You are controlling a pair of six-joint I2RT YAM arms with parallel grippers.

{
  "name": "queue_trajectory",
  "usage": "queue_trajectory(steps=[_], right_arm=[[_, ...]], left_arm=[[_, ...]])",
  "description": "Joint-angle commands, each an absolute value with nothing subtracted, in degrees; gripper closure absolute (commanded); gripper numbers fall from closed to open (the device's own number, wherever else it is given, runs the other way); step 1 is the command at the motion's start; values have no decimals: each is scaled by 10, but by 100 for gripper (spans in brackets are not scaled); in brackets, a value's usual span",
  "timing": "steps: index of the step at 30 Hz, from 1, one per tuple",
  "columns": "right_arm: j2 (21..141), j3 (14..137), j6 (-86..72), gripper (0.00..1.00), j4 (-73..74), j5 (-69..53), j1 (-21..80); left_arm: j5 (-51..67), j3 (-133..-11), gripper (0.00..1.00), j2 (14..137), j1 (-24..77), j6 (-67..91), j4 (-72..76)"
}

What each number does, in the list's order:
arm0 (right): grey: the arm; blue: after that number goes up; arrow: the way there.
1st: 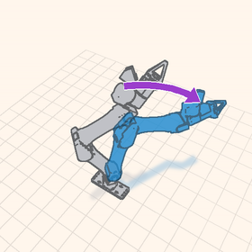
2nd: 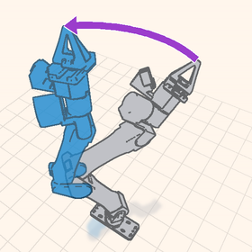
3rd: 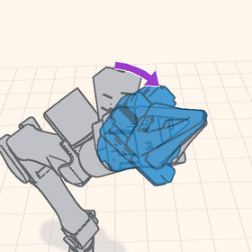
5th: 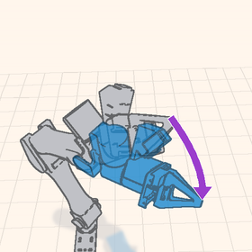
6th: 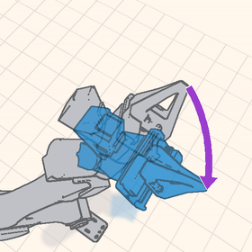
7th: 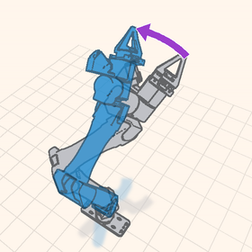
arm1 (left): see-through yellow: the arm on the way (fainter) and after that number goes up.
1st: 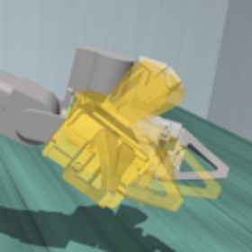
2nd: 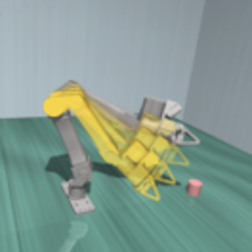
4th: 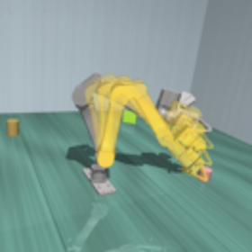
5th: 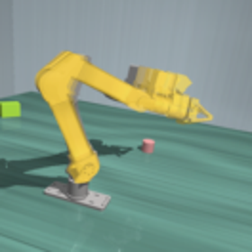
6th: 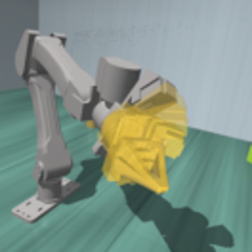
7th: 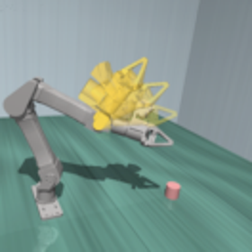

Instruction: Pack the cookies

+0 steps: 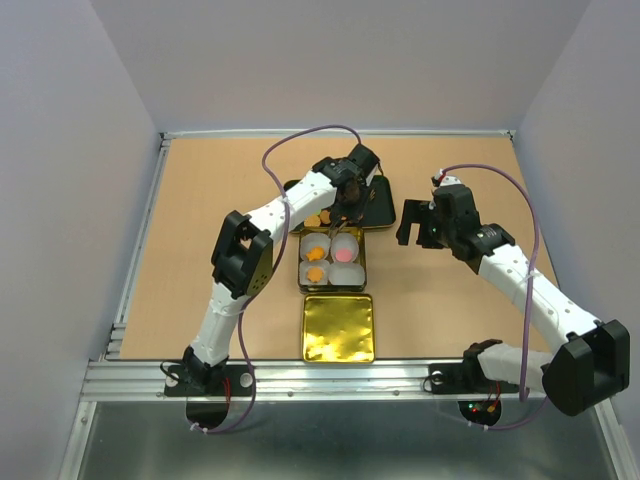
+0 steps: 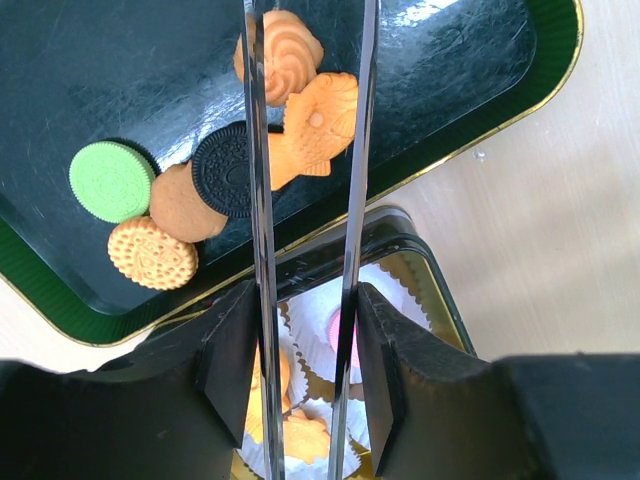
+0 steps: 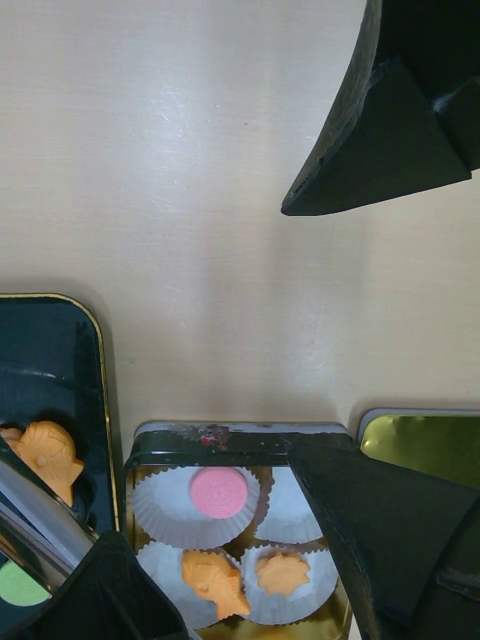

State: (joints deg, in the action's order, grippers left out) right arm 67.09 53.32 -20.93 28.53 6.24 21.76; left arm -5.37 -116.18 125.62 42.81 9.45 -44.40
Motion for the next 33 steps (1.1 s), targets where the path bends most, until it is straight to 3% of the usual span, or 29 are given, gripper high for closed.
queue_trajectory(steps=[1, 13, 22, 33], right_arm=[[653, 541, -201, 0, 280, 75, 220], [650, 536, -202, 0, 277, 80, 234], [647, 532, -202, 0, 272, 88, 240], [653, 529, -210, 0, 271, 89, 245]], left_arm=[[-71, -1186, 55, 1252, 432, 100, -456], [-63, -1237, 57, 1235, 432, 121, -483], [-83, -1245, 63, 1187, 432, 138, -510], [-119, -1126, 70, 1057, 432, 166, -488]])
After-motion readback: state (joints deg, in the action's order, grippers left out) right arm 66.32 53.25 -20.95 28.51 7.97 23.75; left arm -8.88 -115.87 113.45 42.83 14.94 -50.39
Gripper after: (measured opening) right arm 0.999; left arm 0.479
